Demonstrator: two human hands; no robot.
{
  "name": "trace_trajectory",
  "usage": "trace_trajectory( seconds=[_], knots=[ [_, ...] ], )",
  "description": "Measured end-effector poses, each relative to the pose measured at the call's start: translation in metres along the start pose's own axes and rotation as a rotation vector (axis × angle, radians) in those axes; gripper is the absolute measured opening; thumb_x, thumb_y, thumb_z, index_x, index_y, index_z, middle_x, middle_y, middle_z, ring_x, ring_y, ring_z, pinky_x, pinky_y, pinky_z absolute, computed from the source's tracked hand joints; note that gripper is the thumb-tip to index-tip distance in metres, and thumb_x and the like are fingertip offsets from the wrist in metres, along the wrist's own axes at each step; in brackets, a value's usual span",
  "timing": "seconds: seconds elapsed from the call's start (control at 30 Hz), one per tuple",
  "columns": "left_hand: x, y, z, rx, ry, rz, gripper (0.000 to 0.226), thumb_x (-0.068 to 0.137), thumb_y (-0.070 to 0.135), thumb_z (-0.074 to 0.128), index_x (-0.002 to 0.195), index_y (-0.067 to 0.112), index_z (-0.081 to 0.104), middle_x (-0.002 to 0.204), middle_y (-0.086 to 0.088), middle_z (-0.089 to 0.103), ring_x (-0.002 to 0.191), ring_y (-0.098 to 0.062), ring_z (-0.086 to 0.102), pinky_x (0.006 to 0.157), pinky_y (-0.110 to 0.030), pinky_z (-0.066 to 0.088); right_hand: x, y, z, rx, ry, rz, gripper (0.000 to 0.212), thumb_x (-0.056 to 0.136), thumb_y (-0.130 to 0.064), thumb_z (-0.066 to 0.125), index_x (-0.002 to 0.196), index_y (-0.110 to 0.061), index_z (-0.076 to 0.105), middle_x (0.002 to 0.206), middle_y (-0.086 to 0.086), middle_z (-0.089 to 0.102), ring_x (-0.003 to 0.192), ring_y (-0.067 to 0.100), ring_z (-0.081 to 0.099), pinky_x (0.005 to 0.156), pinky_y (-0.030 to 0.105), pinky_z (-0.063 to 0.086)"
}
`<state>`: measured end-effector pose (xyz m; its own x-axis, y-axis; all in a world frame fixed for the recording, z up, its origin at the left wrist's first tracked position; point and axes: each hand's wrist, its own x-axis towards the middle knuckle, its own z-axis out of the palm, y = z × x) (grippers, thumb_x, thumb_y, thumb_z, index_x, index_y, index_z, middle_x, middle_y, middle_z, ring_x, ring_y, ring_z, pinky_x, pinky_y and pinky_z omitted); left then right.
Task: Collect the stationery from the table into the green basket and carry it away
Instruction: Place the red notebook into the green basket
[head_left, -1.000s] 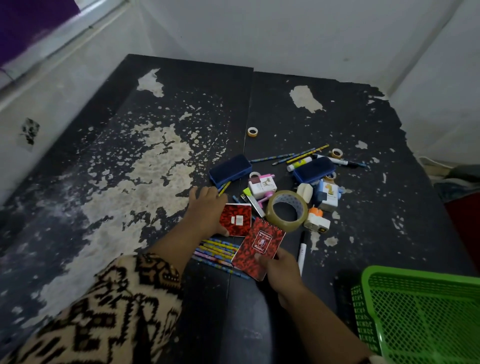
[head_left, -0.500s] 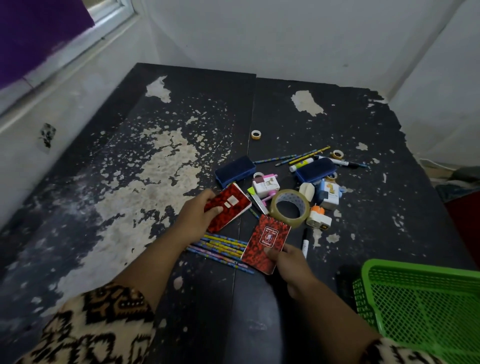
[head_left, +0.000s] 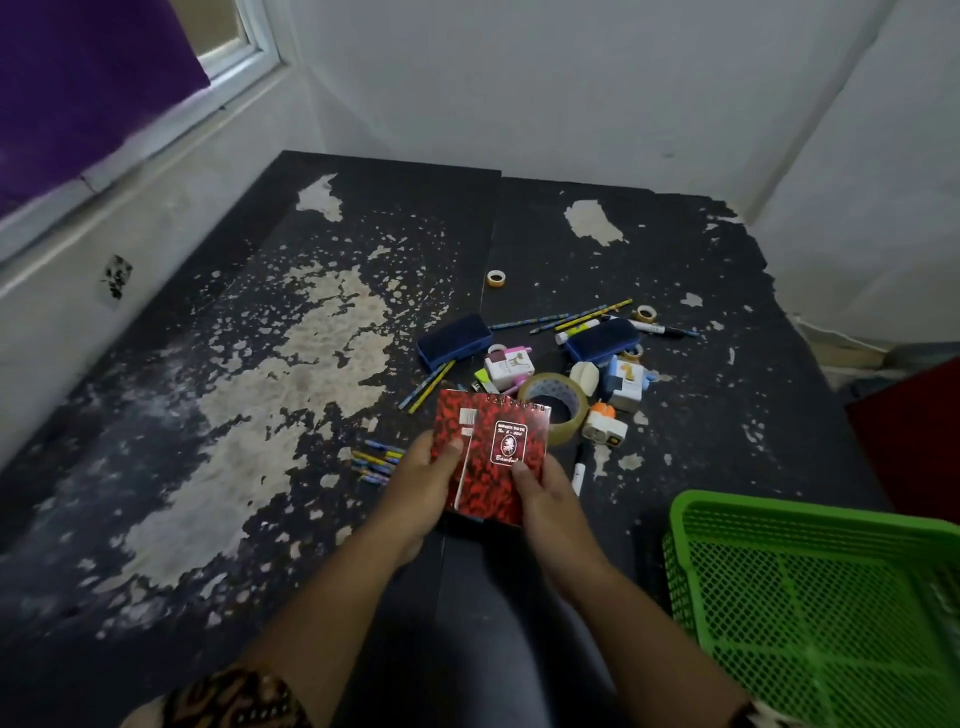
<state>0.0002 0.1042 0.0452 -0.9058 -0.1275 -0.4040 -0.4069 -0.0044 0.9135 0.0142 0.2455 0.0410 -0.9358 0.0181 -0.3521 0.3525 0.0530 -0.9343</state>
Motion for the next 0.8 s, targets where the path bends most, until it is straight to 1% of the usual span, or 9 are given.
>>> trace_trajectory(
  seconds=[0.1,0.23,0.3,0.4,0.5,0.57,0.63,0.7,0.8],
  knots=[
    [-0.02,0.005,0.02,-0.052,-0.005,-0.025,0.026,0.104,0.042,0.041,0.107,0.031,0.064,0.107,0.005,0.074,0.1,-0.01,0.069,0.091,-0.034,0.053,-0.014,-0.003,-0.017,-0.044,0.015,-0.024,0.019,0.1,-0.034,0.044,0.116,-0.031,0.052,0.113,-0.004,0.066,0.104,0.012,0.064,0.095,0.045,0.051],
    [-0.044,0.006,0.048,-0.023,-0.085,0.022,0.027,0.101,0.044,0.048,0.117,0.028,0.061,0.11,0.005,0.074,0.103,-0.011,0.069,0.092,-0.033,0.053,-0.03,-0.008,-0.042,-0.038,-0.013,-0.073,0.015,0.1,-0.028,0.046,0.114,-0.027,0.042,0.11,0.0,0.063,0.099,0.011,0.063,0.09,0.039,0.052],
    [-0.055,0.006,0.065,0.039,-0.085,0.054,0.025,0.102,0.038,0.048,0.121,0.025,0.059,0.114,0.001,0.072,0.104,-0.011,0.068,0.091,-0.031,0.052,-0.036,-0.01,-0.053,-0.039,-0.01,-0.09,0.02,0.099,-0.027,0.047,0.118,-0.028,0.041,0.111,-0.002,0.063,0.098,0.008,0.062,0.088,0.034,0.051],
    [-0.071,0.003,0.093,0.104,-0.06,0.049,0.028,0.104,0.04,0.042,0.123,0.027,0.057,0.116,0.0,0.07,0.105,-0.012,0.066,0.097,-0.037,0.052,-0.042,-0.009,-0.074,0.001,0.011,-0.062,0.021,0.1,-0.035,0.042,0.12,-0.029,0.043,0.112,-0.002,0.064,0.099,0.01,0.062,0.09,0.038,0.05],
    [-0.087,0.004,0.121,0.095,-0.107,0.044,0.032,0.104,0.045,0.037,0.126,0.032,0.055,0.12,0.005,0.068,0.11,-0.01,0.064,0.103,-0.039,0.048,-0.049,-0.014,-0.1,-0.065,0.095,-0.112,0.022,0.101,-0.039,0.04,0.114,-0.023,0.046,0.105,0.001,0.066,0.094,0.013,0.064,0.087,0.039,0.051],
    [-0.092,0.004,0.138,0.023,-0.179,0.01,0.04,0.101,0.055,0.034,0.122,0.034,0.061,0.119,0.007,0.071,0.111,-0.009,0.066,0.101,-0.036,0.05,-0.054,-0.014,-0.126,-0.056,0.124,-0.138,0.022,0.101,-0.039,0.043,0.111,-0.02,0.049,0.1,0.003,0.068,0.089,0.015,0.066,0.083,0.041,0.054],
    [-0.093,0.001,0.152,0.045,-0.228,0.009,0.058,0.093,0.073,0.031,0.122,0.038,0.066,0.12,0.008,0.072,0.114,-0.01,0.066,0.1,-0.038,0.049,-0.056,-0.011,-0.153,-0.05,0.144,-0.14,0.02,0.099,-0.04,0.048,0.108,-0.023,0.051,0.098,0.003,0.07,0.088,0.018,0.068,0.081,0.044,0.056],
    [-0.087,-0.009,0.17,0.171,-0.141,0.027,0.072,0.085,0.081,0.031,0.127,0.033,0.064,0.129,0.004,0.066,0.123,-0.015,0.059,0.108,-0.042,0.043,-0.06,-0.006,-0.181,-0.062,0.167,-0.129,0.021,0.097,-0.044,0.049,0.106,-0.025,0.052,0.097,0.004,0.071,0.088,0.021,0.069,0.079,0.049,0.057],
    [-0.09,-0.032,0.195,0.59,0.032,0.097,0.053,0.096,0.046,0.055,0.135,0.01,0.053,0.138,-0.011,0.051,0.131,-0.025,0.045,0.113,-0.037,0.033,-0.068,0.004,-0.216,-0.112,0.216,-0.132,0.024,0.099,-0.042,0.045,0.108,-0.021,0.052,0.094,0.002,0.068,0.084,0.015,0.067,0.072,0.039,0.055]
  ],
)
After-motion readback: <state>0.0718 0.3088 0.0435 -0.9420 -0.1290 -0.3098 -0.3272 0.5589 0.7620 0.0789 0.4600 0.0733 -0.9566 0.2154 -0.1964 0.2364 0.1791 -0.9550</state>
